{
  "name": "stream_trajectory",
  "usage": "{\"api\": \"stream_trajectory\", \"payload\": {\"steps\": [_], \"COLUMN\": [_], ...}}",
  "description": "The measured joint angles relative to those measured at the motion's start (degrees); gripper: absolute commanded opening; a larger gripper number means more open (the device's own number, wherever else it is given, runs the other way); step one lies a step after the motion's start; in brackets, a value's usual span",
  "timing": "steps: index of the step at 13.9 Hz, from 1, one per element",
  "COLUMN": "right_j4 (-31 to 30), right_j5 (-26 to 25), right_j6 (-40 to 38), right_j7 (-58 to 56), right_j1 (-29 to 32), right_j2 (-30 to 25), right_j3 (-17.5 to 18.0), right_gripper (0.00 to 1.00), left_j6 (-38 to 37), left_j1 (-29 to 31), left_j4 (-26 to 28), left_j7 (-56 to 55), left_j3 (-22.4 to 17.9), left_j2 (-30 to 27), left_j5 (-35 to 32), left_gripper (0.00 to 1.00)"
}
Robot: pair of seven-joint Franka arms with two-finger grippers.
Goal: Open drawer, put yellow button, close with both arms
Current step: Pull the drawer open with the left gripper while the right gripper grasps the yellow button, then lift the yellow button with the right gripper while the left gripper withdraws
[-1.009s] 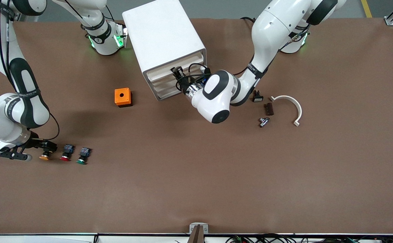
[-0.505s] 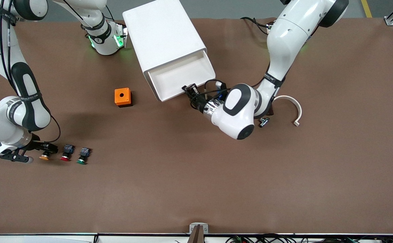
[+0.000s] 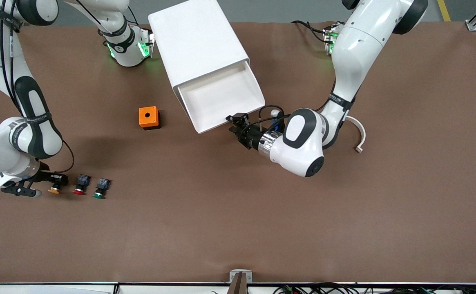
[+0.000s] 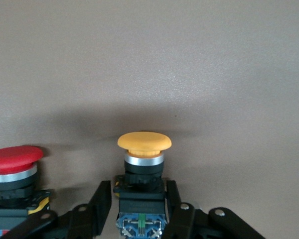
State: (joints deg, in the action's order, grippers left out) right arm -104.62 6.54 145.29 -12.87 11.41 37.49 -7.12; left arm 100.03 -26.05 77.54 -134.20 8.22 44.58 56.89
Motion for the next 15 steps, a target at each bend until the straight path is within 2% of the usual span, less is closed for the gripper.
{"api": "stream_trajectory", "payload": {"steps": [3,6,10,15], "right_j4": [1.33,6.53,8.45,8.06], "right_j5": [0.04,0.07,0.16,0.36], "right_j6": [-2.84,-18.47,-35.15,-46.34], "right_j7": [0.28,4.29,9.18,35.77], "right_j1": [-0.14,-0.82,-5.46,-16.89], "right_j2": [-0.22,-4.38,-15.14,-26.98], "right_j3": [0.06,0.18,0.49,0.90], "right_gripper": [0.00,0.00,0.00,0.00], "left_j6": [0.47,0.59,0.53,0.53], "left_j1": [1.16,4.23,5.50,5.42], "left_j4": [-1.24,-2.80,-3.84,-4.35], "left_j7": [2.77,5.94,10.39,11.51], "left_j3": [-0.21,-1.54,-4.51,-5.80], "left_j2": [-0.01,-0.08,-0.32,-2.69], "left_j5": [-0.29,-2.68,-9.95,-23.49], "left_gripper": [0.99,0.99,0.99,0.99]}}
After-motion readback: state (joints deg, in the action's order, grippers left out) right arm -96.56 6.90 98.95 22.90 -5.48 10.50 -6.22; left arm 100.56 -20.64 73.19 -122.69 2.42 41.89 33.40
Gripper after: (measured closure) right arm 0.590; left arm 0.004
